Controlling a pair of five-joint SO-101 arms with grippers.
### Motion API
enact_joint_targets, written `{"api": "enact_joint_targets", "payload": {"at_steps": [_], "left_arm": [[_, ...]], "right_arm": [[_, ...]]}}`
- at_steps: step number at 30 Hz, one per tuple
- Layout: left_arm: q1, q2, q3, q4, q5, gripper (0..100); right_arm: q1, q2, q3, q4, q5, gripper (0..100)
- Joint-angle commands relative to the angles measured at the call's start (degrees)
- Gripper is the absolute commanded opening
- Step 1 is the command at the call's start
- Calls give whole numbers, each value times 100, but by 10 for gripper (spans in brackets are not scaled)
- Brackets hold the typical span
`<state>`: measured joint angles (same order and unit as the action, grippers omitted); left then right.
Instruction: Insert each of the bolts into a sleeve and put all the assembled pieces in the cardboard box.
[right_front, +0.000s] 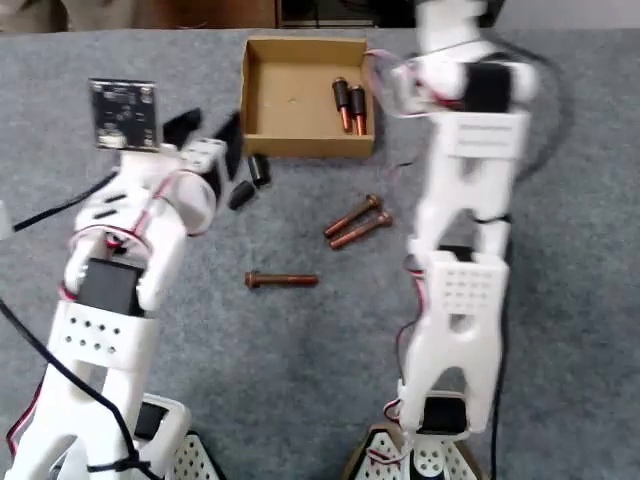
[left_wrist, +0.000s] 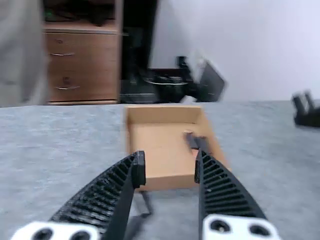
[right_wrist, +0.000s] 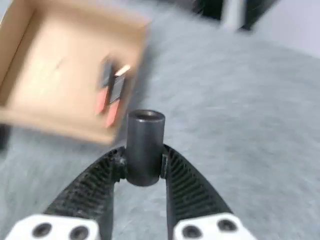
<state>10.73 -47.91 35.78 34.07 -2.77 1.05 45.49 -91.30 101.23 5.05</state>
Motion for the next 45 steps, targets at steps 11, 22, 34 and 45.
{"api": "enact_joint_targets", "payload": {"at_steps": [11, 22, 34, 45], "left_arm": [[1433, 4101, -2549, -527, 79, 169], [2048, 7644, -6708, 2154, -1046, 168], [2057, 11073, -11789, 4862, -1785, 167], [1916, 11996, -12088, 4677, -1776, 167]], "right_arm": [[1938, 1376, -409, -79, -1081, 1], [2484, 2563, -426, -2215, -1380, 1], [2527, 2818, -418, -2576, -1503, 1], [2501, 2835, -418, -2567, -1503, 1]]}}
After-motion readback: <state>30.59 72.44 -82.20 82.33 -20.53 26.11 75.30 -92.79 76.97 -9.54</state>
